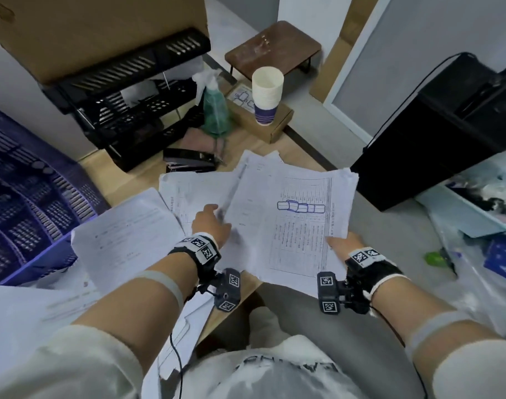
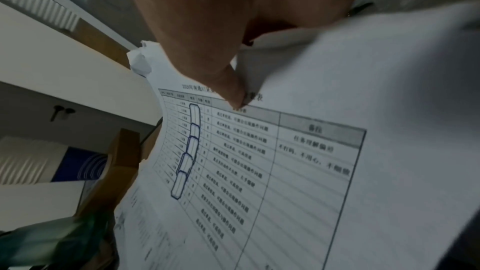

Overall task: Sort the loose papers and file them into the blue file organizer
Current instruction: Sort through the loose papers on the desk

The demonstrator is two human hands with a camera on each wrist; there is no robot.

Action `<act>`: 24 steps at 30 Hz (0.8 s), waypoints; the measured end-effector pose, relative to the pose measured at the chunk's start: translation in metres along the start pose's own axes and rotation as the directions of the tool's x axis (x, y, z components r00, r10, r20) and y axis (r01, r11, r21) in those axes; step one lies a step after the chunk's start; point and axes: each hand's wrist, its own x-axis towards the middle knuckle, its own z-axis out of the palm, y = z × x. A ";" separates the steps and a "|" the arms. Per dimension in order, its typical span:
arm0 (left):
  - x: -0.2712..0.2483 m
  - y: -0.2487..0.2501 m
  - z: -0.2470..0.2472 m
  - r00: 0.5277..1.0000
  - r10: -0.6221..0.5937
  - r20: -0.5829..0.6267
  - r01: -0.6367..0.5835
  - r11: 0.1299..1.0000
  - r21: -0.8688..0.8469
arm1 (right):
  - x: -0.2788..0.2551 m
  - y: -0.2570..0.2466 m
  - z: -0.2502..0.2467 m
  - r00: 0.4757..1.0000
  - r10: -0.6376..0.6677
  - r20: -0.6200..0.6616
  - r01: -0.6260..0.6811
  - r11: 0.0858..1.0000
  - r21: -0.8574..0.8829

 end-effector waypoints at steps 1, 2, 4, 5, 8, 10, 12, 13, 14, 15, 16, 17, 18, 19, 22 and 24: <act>0.004 0.001 0.003 1.000 -0.017 -0.006 0.017 1.000 -0.006 | 0.001 -0.001 0.002 1.000 -0.002 0.020 0.002 1.000 -0.008; 0.006 0.002 0.006 1.000 -0.031 -0.001 0.031 0.999 -0.024 | 0.002 -0.002 0.005 0.999 -0.003 0.038 0.003 1.000 -0.006; 0.010 0.005 0.009 0.999 -0.051 0.012 0.051 0.998 -0.037 | 0.004 -0.004 0.012 0.997 -0.007 0.082 0.006 1.000 0.014; 0.012 0.007 0.009 0.999 -0.048 0.017 0.048 0.998 -0.028 | 0.005 -0.005 0.015 0.994 -0.013 0.105 0.011 1.000 0.021; 0.013 0.010 0.011 0.994 0.016 0.104 -0.022 0.998 0.056 | 0.007 -0.008 0.024 0.992 -0.014 0.127 0.012 1.000 0.016; 0.012 0.010 0.013 0.982 0.053 0.179 -0.065 0.996 0.067 | 0.008 -0.009 0.026 0.996 -0.030 0.088 0.029 0.999 0.013; 0.007 0.009 0.013 0.974 0.092 0.208 -0.099 0.995 0.025 | 0.008 -0.008 0.025 0.998 -0.039 0.045 0.040 0.999 -0.008; 0.005 0.009 0.012 0.970 0.109 0.218 -0.114 0.993 0.010 | 0.009 -0.008 0.023 0.999 -0.047 0.025 0.047 0.999 -0.018; 0.004 0.008 0.011 0.968 0.115 0.221 -0.120 0.993 0.007 | 0.010 -0.008 0.020 0.998 -0.060 0.001 0.060 0.998 -0.027; 0.004 0.007 0.010 0.968 0.111 0.226 -0.114 0.993 0.002 | 0.011 -0.007 0.017 0.997 -0.072 -0.026 0.071 0.997 -0.030; 0.004 0.006 0.008 0.970 0.099 0.222 -0.098 0.995 -0.013 | 0.011 -0.007 0.014 0.996 -0.079 -0.050 0.078 0.996 -0.032; 0.005 0.005 0.007 0.974 0.085 0.208 -0.079 0.996 -0.037 | 0.011 -0.006 0.011 0.995 -0.077 -0.063 0.075 0.997 -0.031; 0.006 0.003 0.005 0.979 0.072 0.189 -0.063 0.997 -0.055 | 0.011 -0.005 0.009 0.995 -0.072 -0.066 0.070 0.997 -0.029; 0.006 0.001 0.003 0.984 0.058 0.170 -0.047 0.997 -0.065 | 0.011 -0.004 0.008 0.997 -0.052 -0.057 0.051 0.999 -0.018; 0.006 -0.006 -0.002 0.995 0.023 0.102 -0.015 0.997 -0.082 | 0.012 -0.001 0.009 1.000 -0.007 -0.023 0.009 0.998 0.056; 0.006 -0.010 -0.006 0.998 0.015 0.064 -0.008 0.993 -0.120 | 0.012 -0.001 0.013 1.000 -0.021 -0.022 0.022 0.998 0.062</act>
